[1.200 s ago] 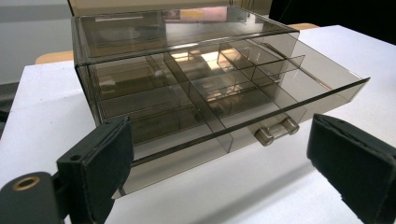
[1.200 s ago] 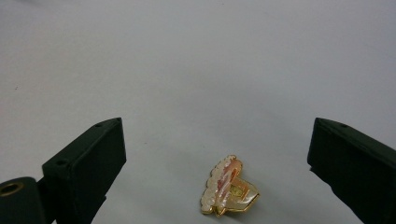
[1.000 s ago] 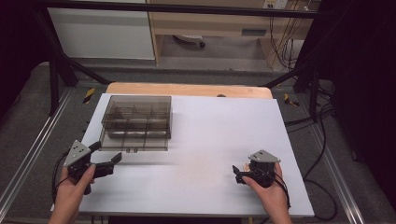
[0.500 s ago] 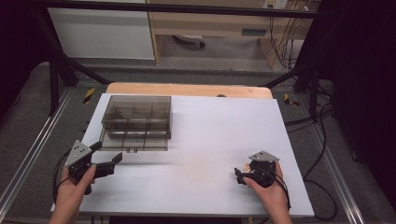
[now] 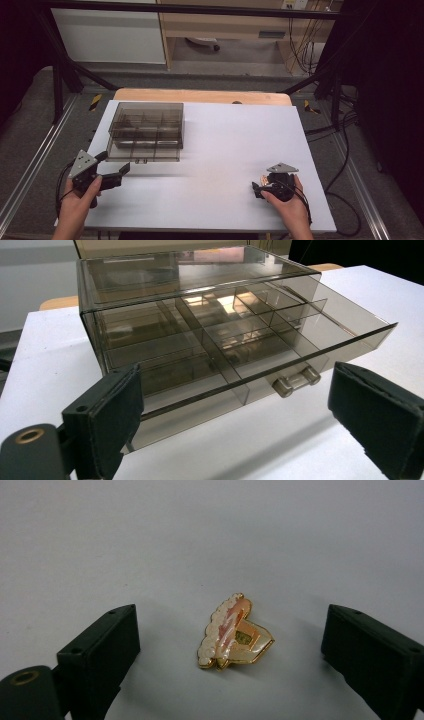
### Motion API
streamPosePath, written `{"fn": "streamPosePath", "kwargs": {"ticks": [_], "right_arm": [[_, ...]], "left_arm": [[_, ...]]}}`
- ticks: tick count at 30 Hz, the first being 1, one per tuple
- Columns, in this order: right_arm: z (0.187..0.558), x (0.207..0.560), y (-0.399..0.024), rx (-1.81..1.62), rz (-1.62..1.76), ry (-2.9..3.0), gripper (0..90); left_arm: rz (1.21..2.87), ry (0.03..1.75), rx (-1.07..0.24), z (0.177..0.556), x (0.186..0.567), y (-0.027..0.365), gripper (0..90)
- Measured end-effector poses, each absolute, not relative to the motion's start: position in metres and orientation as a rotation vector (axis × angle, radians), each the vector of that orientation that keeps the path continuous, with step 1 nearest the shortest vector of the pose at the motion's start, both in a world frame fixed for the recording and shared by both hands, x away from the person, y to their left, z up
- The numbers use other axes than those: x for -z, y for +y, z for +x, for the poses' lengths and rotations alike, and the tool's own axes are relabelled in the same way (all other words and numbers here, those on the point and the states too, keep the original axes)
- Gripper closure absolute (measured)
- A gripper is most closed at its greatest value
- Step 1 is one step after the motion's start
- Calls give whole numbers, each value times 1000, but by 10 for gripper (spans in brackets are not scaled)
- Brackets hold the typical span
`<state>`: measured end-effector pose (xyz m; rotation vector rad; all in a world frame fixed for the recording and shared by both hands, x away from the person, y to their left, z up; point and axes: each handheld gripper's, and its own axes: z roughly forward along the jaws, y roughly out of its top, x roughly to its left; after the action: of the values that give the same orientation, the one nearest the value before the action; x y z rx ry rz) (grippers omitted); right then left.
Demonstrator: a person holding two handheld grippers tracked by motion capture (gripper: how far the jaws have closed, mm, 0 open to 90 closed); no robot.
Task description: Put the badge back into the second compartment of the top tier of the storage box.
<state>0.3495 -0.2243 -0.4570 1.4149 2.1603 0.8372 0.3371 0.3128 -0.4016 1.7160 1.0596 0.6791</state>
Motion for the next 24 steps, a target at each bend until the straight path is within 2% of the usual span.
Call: {"fn": "streamPosePath", "kwargs": {"ticks": [4, 8, 16, 24], "right_arm": [[349, 456, -225, -854, 1426, 2170, 152], [349, 453, -225, -847, 1418, 2159, 274], [347, 451, -229, -858, 1474, 2143, 413], [345, 447, -230, -851, 1494, 2152, 618]], "left_arm": [[1713, 1064, -678, 336, 402, 314, 78], [1711, 1063, -681, 336, 402, 315, 78], [1714, 1057, -675, 337, 401, 314, 80], [1718, 1053, -677, 336, 401, 314, 80]]}}
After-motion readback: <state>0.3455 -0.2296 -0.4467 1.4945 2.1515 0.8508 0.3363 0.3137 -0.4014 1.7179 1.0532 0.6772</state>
